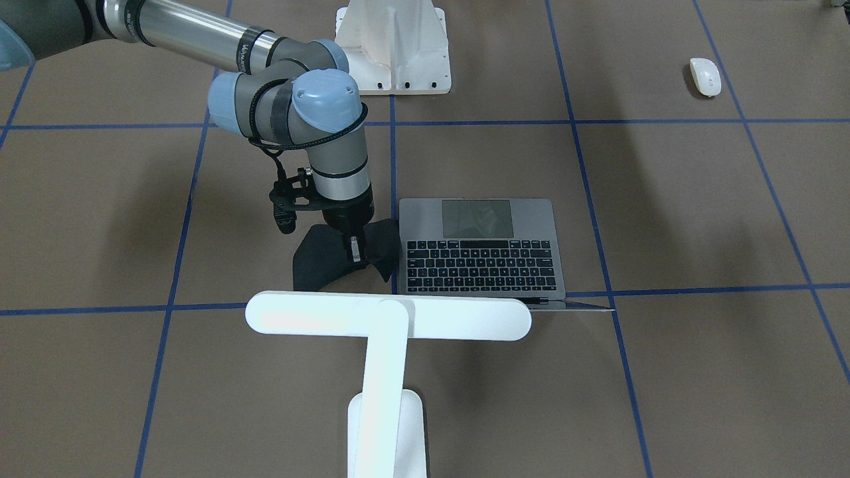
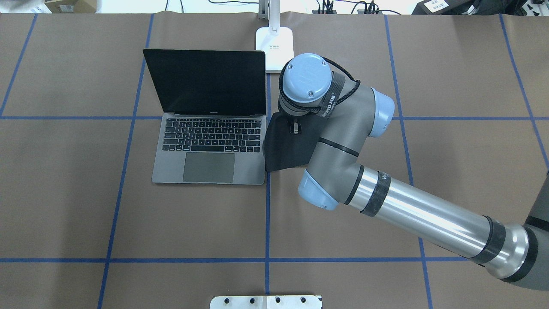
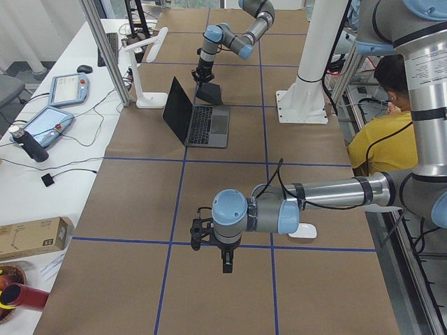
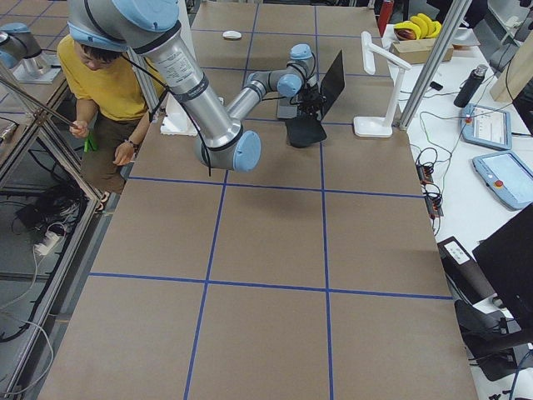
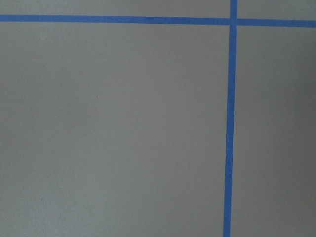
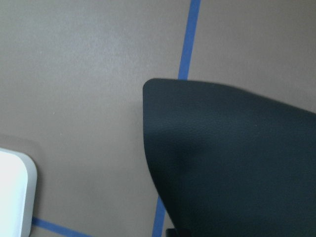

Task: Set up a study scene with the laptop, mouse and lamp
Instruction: 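Lower the mouse pad flat beside the laptop with the right gripper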

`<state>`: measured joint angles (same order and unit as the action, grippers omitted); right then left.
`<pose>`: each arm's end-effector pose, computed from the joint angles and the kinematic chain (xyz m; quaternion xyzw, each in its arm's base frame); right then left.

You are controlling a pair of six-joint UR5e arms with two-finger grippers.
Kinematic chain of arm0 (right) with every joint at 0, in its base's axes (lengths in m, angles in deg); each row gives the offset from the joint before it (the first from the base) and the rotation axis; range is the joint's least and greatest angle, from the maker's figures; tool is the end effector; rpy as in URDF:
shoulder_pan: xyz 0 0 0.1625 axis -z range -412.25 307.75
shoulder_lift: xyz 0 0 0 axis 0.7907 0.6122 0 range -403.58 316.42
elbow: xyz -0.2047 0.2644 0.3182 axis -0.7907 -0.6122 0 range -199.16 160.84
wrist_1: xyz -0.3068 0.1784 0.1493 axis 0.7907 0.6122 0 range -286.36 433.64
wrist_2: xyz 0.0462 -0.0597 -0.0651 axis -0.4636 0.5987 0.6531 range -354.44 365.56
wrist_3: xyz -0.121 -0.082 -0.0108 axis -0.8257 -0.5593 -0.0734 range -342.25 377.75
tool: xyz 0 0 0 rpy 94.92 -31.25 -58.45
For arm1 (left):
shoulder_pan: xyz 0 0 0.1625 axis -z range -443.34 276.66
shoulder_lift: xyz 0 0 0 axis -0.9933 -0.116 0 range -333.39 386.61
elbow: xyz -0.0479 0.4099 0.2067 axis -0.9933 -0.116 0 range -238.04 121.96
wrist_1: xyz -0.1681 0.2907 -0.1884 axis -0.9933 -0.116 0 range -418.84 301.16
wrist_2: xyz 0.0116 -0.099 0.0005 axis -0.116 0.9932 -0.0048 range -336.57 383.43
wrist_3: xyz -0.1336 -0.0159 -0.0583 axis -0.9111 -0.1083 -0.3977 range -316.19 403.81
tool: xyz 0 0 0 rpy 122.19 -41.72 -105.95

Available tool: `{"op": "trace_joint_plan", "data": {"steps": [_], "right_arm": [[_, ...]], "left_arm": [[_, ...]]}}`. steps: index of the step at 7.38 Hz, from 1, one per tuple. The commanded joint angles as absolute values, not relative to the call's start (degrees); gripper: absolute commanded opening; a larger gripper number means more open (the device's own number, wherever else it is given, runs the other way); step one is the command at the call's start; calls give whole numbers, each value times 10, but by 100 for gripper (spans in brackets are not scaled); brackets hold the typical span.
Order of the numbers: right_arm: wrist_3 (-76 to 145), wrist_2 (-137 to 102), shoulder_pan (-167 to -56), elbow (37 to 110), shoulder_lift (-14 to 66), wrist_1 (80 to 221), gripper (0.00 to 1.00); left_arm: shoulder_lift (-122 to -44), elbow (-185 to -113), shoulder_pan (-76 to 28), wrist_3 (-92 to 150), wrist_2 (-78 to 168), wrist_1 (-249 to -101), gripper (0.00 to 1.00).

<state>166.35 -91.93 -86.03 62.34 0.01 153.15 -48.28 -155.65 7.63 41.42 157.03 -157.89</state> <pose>-0.5966 -0.5365 0.2807 -0.1461 -0.3867 0.6383 0.6494 -0.0379 -0.3397 0.7587 0.0079 0.3715 -0.0222 0.9282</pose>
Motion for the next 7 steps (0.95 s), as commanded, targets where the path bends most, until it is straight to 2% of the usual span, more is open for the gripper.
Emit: {"op": "trace_joint_plan", "data": {"steps": [1, 4, 7], "right_arm": [[1666, -889, -854, 558, 5, 1470, 0], [1609, -890, -865, 561, 39, 1467, 0], [1607, -891, -871, 562, 38, 1468, 0]], "left_arm": [[-483, -1556, 76, 414, 1569, -1579, 100], [-484, -1557, 76, 414, 1569, -1579, 100], [-484, -1559, 76, 414, 1569, -1579, 100]]}}
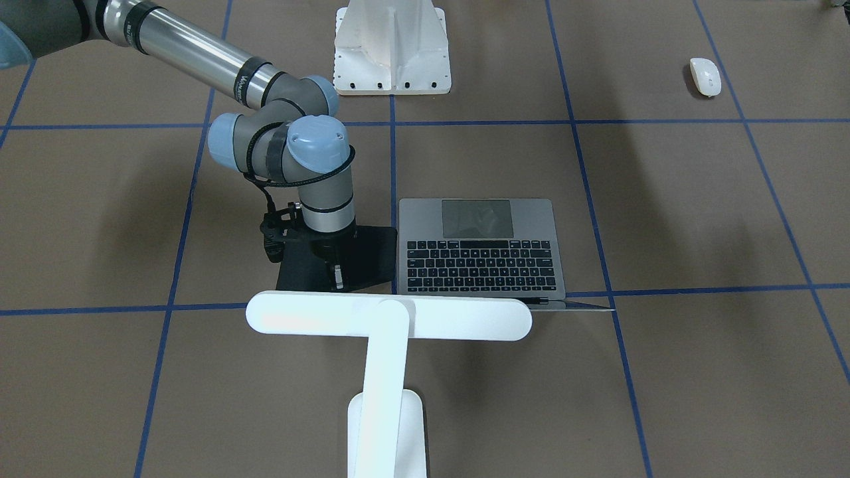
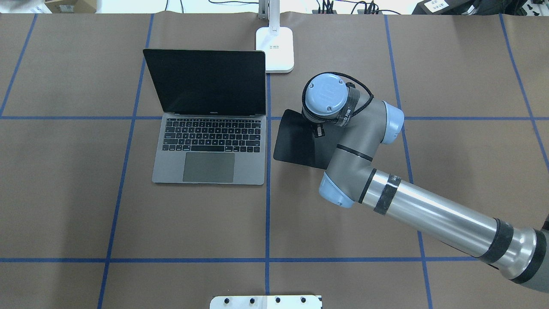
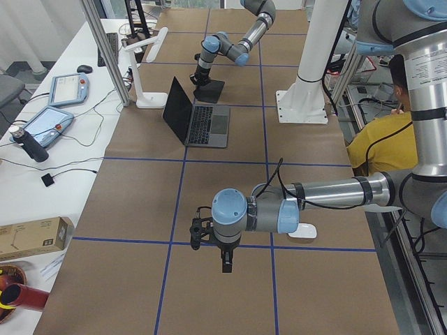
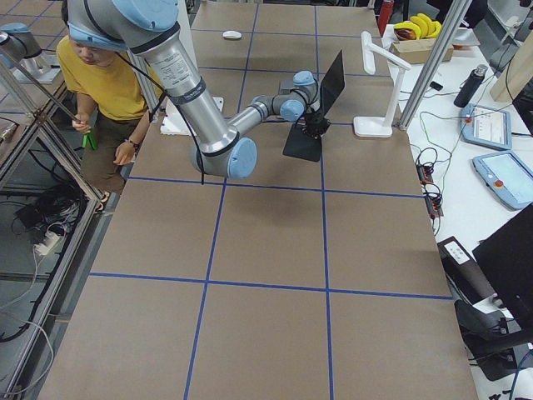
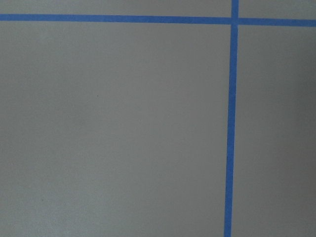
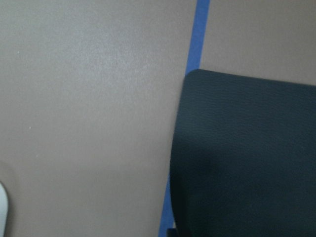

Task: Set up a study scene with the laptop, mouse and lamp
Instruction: 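Lower the mouse pad flat beside the laptop with the right gripper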

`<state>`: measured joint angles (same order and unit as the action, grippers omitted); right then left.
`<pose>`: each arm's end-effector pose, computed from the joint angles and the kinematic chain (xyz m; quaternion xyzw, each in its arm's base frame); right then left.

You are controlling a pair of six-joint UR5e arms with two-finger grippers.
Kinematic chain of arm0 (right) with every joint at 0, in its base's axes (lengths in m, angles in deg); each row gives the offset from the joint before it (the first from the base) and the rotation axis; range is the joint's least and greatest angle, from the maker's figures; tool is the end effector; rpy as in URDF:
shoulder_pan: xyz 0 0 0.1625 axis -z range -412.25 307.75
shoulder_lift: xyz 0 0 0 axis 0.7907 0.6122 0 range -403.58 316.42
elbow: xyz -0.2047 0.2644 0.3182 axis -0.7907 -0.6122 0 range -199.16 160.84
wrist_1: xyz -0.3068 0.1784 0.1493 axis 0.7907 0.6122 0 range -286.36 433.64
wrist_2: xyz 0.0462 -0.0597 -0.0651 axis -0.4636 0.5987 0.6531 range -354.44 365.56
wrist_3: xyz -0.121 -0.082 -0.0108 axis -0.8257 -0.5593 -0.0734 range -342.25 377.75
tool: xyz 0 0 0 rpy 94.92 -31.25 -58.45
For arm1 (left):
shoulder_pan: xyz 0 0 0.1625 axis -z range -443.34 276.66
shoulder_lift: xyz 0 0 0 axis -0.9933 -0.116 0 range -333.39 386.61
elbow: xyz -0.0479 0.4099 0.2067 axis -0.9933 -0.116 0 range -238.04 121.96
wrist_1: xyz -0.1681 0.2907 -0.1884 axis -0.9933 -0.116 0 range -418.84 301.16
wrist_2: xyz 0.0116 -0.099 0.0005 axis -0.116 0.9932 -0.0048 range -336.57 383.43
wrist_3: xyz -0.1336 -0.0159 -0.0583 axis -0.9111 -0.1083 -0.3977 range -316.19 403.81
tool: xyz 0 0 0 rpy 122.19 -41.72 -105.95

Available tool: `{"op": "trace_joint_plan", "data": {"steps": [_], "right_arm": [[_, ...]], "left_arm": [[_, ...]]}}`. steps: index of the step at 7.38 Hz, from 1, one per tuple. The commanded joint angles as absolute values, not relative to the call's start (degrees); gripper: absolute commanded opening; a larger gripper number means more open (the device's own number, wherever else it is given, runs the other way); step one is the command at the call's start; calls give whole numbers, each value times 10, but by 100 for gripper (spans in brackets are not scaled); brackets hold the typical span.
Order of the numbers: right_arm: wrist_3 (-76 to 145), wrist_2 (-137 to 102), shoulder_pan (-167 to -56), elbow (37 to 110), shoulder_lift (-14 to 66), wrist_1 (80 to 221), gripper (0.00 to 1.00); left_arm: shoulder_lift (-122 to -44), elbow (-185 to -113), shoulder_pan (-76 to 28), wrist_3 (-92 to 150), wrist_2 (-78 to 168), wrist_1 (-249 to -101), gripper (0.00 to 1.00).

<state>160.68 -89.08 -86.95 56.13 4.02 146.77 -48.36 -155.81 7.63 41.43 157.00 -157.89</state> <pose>-0.5923 -0.5579 0.3696 -0.0970 -0.3682 0.6290 0.6778 -0.0379 -0.3410 0.7570 0.0099 0.3712 -0.0213 0.9282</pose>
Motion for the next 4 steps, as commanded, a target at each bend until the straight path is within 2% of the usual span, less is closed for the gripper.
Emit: {"op": "trace_joint_plan", "data": {"steps": [1, 2, 4], "right_arm": [[1611, -892, -870, 563, 34, 1467, 0], [1599, -892, -867, 563, 34, 1464, 99], [1551, -894, -865, 602, 48, 1462, 100]], "left_arm": [[-484, -1559, 76, 414, 1570, -1579, 100], [-484, -1558, 76, 414, 1570, -1579, 100], [-485, -1557, 75, 413, 1570, -1579, 100]]}}
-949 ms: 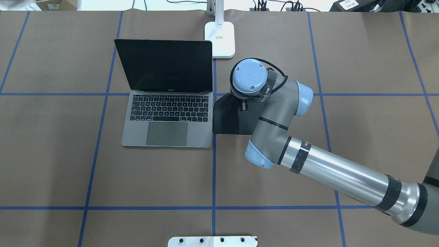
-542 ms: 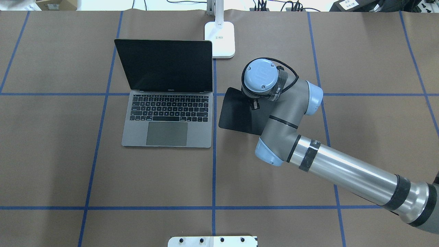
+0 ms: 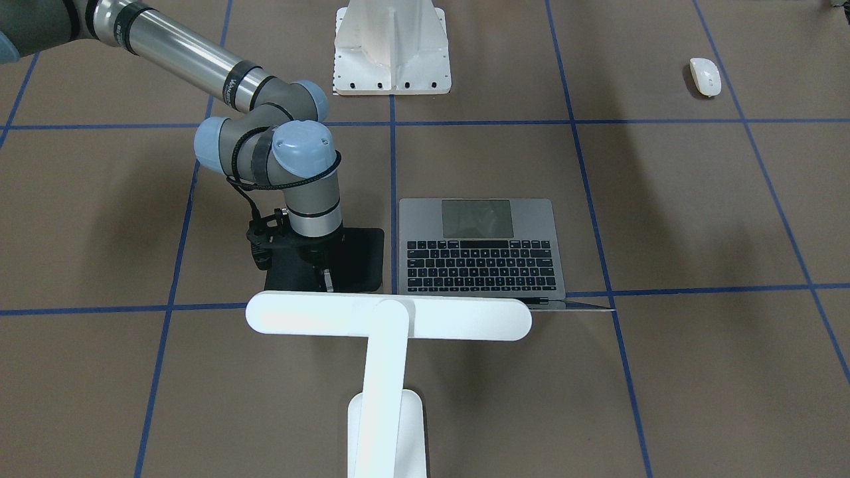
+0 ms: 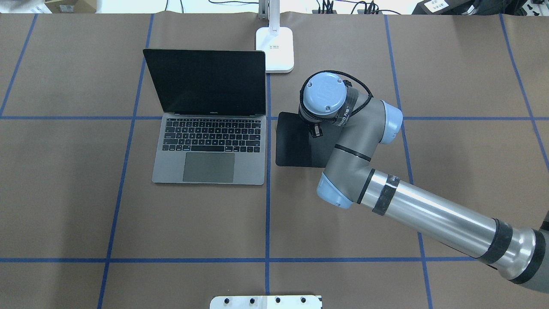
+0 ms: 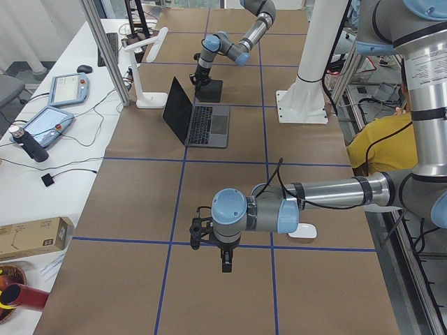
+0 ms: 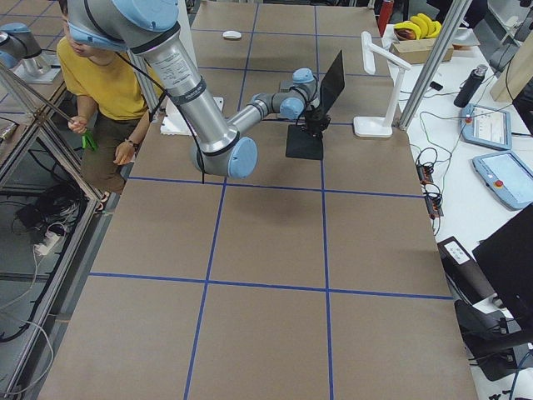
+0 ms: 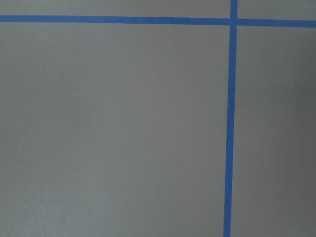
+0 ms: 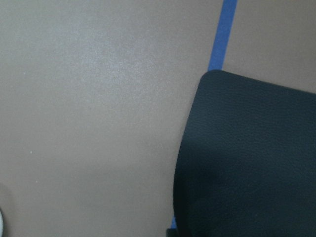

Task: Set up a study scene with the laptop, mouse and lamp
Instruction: 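Lower the mouse pad flat beside the laptop with the right gripper, then release the mouse pad and withdraw the right gripper out of view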

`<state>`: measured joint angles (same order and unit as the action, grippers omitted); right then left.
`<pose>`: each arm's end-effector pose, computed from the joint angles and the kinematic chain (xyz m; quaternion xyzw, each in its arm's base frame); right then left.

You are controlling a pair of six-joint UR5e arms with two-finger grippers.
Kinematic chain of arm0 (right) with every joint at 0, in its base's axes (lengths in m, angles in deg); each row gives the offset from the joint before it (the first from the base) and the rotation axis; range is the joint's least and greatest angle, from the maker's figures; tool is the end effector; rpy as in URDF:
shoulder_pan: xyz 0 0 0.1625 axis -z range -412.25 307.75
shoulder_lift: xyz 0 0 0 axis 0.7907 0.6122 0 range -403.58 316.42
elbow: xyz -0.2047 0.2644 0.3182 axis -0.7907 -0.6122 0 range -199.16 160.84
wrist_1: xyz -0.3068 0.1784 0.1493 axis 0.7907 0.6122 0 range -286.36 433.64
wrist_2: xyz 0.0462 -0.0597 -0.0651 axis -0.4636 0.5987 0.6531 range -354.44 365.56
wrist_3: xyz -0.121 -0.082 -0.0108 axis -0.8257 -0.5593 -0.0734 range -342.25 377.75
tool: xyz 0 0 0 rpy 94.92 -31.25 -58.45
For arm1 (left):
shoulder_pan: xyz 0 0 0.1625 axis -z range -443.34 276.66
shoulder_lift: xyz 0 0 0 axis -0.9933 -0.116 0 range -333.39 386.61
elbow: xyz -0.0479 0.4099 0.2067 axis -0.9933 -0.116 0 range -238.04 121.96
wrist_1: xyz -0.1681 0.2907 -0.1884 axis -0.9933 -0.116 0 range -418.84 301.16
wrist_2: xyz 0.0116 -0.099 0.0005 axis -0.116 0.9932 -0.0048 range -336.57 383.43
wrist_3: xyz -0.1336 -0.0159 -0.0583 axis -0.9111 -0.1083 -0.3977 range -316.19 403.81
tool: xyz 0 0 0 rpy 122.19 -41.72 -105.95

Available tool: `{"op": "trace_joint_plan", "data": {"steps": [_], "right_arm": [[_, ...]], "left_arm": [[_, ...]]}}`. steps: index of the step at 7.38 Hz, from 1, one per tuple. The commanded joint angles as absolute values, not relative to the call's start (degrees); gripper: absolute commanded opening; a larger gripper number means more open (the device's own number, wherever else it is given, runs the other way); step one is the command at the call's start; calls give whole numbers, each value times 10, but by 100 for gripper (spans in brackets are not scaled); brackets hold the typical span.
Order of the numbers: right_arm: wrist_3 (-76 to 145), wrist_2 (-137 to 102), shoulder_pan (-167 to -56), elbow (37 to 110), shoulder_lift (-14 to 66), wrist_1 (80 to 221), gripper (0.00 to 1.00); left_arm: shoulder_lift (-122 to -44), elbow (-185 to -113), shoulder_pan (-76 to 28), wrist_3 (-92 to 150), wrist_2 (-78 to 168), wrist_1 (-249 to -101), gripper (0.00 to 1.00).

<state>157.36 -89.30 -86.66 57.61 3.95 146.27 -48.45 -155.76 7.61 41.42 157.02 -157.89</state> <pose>-0.5929 -0.5527 0.3544 -0.0909 -0.3867 0.6016 0.6930 -0.0378 -0.3418 0.7569 0.0101 0.3714 -0.0211 0.9282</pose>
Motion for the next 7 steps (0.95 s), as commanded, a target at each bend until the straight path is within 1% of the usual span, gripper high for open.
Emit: {"op": "trace_joint_plan", "data": {"steps": [1, 2, 5, 7], "right_arm": [[1521, -901, -868, 633, 69, 1462, 100], [1426, -914, -875, 651, 81, 1471, 100], [1249, -941, -908, 741, 170, 1478, 100], [1040, -1034, -980, 782, 246, 1479, 100]], "left_arm": [[-487, -1557, 75, 413, 1571, -1579, 100], [-490, -1557, 75, 413, 1572, -1579, 100], [-493, -1573, 75, 413, 1576, -1582, 100], [-494, -1609, 75, 413, 1576, -1585, 100]]}}
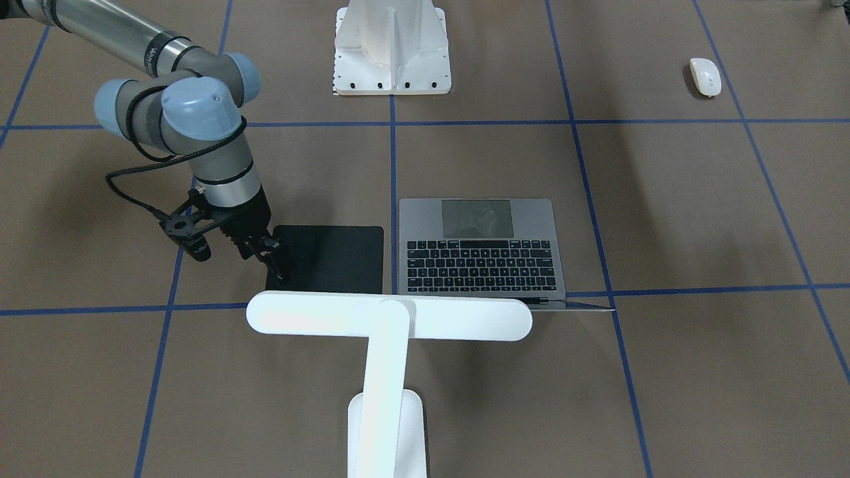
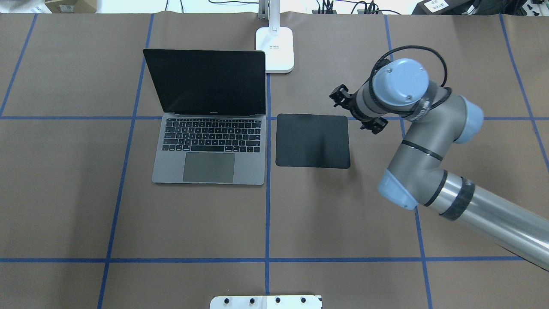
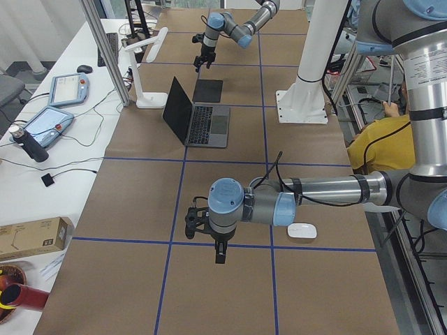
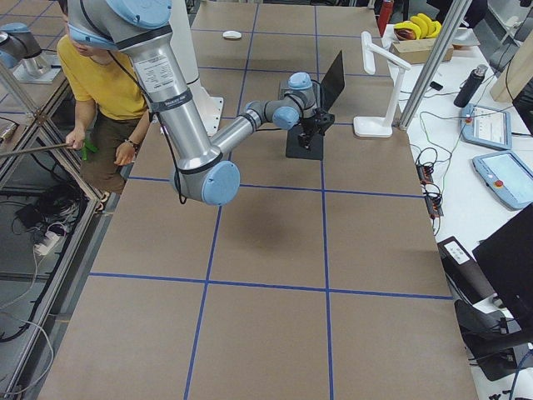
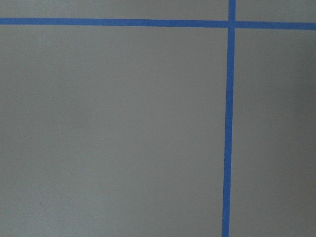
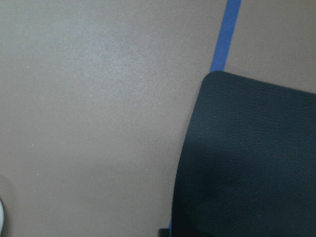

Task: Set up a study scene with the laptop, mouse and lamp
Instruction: 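Release the mouse pad and withdraw the right gripper out of view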

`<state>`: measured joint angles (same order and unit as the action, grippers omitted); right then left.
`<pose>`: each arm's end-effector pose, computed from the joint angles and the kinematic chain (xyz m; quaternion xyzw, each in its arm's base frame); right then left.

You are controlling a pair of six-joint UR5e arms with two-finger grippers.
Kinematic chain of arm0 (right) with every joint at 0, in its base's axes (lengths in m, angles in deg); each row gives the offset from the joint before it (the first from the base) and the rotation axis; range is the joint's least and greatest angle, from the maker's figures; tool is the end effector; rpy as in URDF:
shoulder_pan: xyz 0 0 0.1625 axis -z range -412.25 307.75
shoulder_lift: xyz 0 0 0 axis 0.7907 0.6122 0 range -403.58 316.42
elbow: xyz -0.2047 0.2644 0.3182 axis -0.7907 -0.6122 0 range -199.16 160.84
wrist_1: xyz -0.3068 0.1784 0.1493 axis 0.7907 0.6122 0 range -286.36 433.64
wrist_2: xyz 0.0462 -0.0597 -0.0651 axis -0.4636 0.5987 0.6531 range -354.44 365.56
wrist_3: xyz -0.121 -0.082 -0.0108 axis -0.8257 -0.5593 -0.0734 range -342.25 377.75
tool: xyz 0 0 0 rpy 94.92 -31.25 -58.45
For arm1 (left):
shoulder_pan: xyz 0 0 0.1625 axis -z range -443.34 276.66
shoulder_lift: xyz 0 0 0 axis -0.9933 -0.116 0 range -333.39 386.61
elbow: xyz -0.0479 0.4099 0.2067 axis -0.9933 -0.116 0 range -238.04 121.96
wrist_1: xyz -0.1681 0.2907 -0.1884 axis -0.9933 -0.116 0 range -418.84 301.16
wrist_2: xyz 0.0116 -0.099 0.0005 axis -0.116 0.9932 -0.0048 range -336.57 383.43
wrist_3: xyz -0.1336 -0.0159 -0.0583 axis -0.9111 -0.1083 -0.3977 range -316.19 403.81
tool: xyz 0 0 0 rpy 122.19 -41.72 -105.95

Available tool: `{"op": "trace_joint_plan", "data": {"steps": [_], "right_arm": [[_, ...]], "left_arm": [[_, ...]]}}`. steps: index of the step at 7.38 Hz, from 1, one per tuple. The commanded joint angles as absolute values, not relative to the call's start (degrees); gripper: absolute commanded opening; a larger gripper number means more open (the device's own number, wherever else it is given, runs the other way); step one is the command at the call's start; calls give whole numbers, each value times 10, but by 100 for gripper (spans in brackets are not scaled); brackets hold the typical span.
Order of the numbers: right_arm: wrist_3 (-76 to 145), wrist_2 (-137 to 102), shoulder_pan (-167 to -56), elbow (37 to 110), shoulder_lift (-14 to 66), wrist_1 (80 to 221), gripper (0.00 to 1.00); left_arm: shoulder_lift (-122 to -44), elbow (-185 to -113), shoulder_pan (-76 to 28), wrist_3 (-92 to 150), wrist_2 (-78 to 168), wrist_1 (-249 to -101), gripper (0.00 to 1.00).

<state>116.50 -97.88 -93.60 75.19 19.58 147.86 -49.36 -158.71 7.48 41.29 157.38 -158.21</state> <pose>-0.4521 -0.5301 0.4116 0.0080 -0.4100 0.3434 0.8449 -0.0366 -0.3584 0.7261 0.0430 0.3744 -0.0073 0.9263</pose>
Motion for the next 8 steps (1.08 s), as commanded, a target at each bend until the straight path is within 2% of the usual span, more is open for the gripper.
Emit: {"op": "trace_joint_plan", "data": {"steps": [1, 4, 5, 7, 8], "right_arm": [[966, -1067, -1019, 815, 304, 1479, 100], [609, -1162, -1154, 834, 451, 1478, 100], [522, -1189, -1202, 834, 495, 1478, 100], [332, -1220, -1295, 834, 581, 1482, 100], [272, -1235, -1336, 839, 597, 1511, 100]], "left_arm": [[-494, -1613, 75, 413, 1577, -1584, 100], [-457, -1659, 75, 417, 1578, -1586, 100], [-422, -1685, 73, 417, 1581, -1610, 100], [-395, -1692, 72, 413, 1672, -1642, 100], [-359, -1691, 70, 414, 1672, -1670, 100]]}}
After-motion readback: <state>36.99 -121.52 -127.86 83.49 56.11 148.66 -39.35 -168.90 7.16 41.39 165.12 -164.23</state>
